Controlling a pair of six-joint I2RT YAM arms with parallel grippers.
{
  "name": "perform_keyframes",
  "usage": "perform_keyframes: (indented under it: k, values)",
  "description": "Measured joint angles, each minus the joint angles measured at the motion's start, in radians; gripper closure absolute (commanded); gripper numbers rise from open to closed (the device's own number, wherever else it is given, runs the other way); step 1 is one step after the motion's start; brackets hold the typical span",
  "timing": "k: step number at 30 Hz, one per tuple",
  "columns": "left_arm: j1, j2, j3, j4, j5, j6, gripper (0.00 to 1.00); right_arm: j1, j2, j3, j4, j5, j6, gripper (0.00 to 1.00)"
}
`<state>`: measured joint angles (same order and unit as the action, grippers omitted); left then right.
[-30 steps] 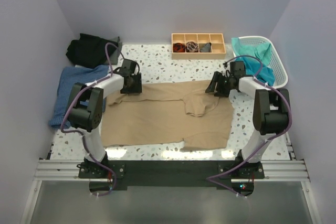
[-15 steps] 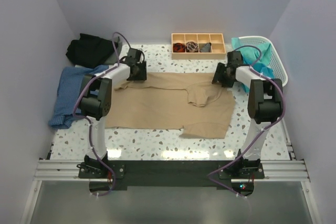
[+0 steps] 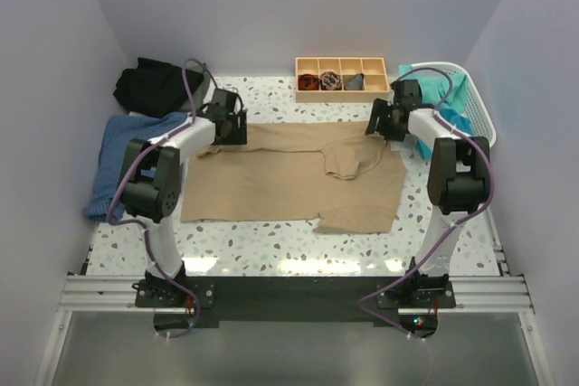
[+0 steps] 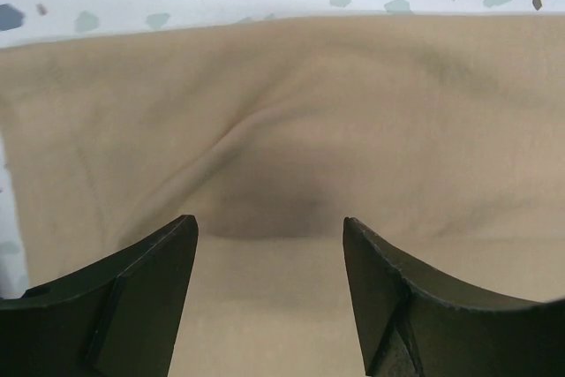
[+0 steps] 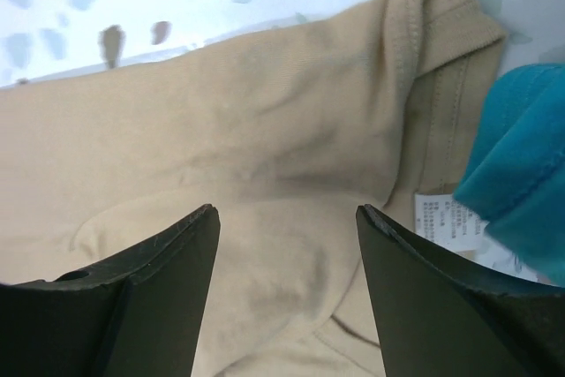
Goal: Fold and stack the t-shirts
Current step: Fold the tshirt
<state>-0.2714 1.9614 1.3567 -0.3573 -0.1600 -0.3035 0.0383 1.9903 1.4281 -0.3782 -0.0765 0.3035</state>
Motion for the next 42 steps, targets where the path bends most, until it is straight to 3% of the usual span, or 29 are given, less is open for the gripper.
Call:
perform_keyframes:
  k: [6,18,29,35,42]
  values:
    - [0.000,-0.116,-0.080,0.028,-0.037,-0.005,0.30,0.003,-0.088,-0.023,0.013,-0.101,-0.007,0.32]
    - [0.047,-0.023,-0.102,0.117,-0.027,-0.019,0.34,0.028,-0.037,-0.111,0.034,-0.176,-0.007,0.34]
    - [0.074,-0.011,-0.093,0.068,-0.083,-0.018,0.34,0.038,-0.021,-0.101,-0.001,-0.047,0.005,0.33]
    - [0.075,0.005,-0.060,0.008,-0.171,-0.018,0.36,0.038,-0.023,-0.090,-0.037,0.087,-0.015,0.27]
    - [0.072,-0.003,-0.056,-0.002,-0.220,-0.016,0.37,0.029,-0.104,-0.133,-0.035,0.047,-0.074,0.22]
